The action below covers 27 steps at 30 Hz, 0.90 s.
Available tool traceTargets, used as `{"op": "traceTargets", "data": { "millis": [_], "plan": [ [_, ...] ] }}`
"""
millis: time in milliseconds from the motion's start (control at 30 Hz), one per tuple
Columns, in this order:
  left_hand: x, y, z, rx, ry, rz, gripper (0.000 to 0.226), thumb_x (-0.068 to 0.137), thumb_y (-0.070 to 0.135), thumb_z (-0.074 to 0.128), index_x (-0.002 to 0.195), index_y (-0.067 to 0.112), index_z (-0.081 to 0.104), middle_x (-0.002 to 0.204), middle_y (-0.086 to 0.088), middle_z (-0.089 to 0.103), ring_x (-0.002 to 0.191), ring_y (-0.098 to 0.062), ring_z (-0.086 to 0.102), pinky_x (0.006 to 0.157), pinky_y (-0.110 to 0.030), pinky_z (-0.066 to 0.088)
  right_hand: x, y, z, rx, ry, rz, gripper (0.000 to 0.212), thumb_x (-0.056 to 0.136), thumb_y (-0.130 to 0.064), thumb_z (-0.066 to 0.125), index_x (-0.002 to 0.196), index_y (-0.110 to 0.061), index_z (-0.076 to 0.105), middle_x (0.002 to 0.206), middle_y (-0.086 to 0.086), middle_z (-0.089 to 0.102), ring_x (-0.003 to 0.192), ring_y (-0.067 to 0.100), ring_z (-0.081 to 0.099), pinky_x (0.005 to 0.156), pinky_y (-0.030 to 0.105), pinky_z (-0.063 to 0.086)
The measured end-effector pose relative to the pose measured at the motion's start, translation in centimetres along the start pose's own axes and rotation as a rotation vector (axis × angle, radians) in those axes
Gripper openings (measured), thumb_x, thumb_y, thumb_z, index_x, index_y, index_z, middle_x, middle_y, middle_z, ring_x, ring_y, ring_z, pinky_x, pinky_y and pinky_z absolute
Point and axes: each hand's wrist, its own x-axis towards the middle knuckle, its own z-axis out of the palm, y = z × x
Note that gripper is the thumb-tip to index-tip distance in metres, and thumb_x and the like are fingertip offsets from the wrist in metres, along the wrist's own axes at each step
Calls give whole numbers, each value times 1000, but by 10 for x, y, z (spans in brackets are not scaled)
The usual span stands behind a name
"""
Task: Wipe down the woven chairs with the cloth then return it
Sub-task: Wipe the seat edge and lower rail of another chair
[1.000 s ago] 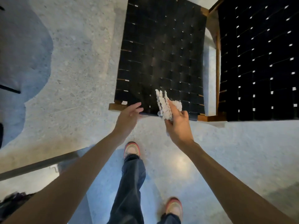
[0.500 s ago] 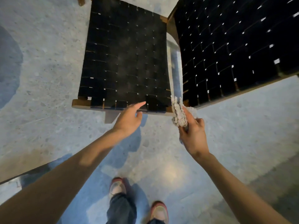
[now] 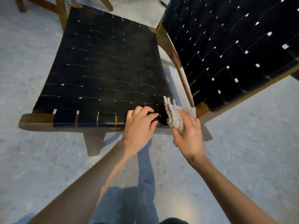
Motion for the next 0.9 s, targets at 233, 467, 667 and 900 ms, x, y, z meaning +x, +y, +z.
{"op": "traceTargets", "data": {
  "millis": [233, 467, 667, 900],
  "plan": [
    [2, 3, 27, 13, 280, -7, 14, 86, 26, 66, 94, 18, 75, 88, 4, 65, 86, -20, 54, 74, -33, 42, -5, 13, 40, 58, 168, -83, 48, 81, -6, 71, 127, -8, 57, 122, 7, 60, 108, 24, 47, 94, 18, 28],
    [2, 4, 18, 24, 151, -12, 26, 97, 31, 49, 112, 22, 67, 104, 4, 60, 101, -17, 47, 86, -31, 37, -1, 10, 16, 32, -34, -9, 46, 87, -13, 63, 133, -14, 54, 132, 3, 57, 120, 24, 46, 98, 21, 29],
    [2, 28, -2, 222, -124, -24, 38, 96, 12, 44, 133, 18, 50, 125, -3, 51, 116, -23, 44, 97, -37, 39, -26, -3, -70, 89, 180, -80, 42, 87, -21, 61, 128, -19, 57, 122, -1, 61, 101, 10, 46, 81, 6, 27],
    [23, 57, -28, 394, -427, -17, 61, 96, 15, 46, 150, 32, 21, 132, -8, 49, 118, -27, 47, 92, -36, 46, -36, 14, -166, 69, 547, -64, 42, 81, -13, 57, 123, -10, 61, 121, 1, 62, 108, 17, 51, 93, 14, 32]
  ]
}}
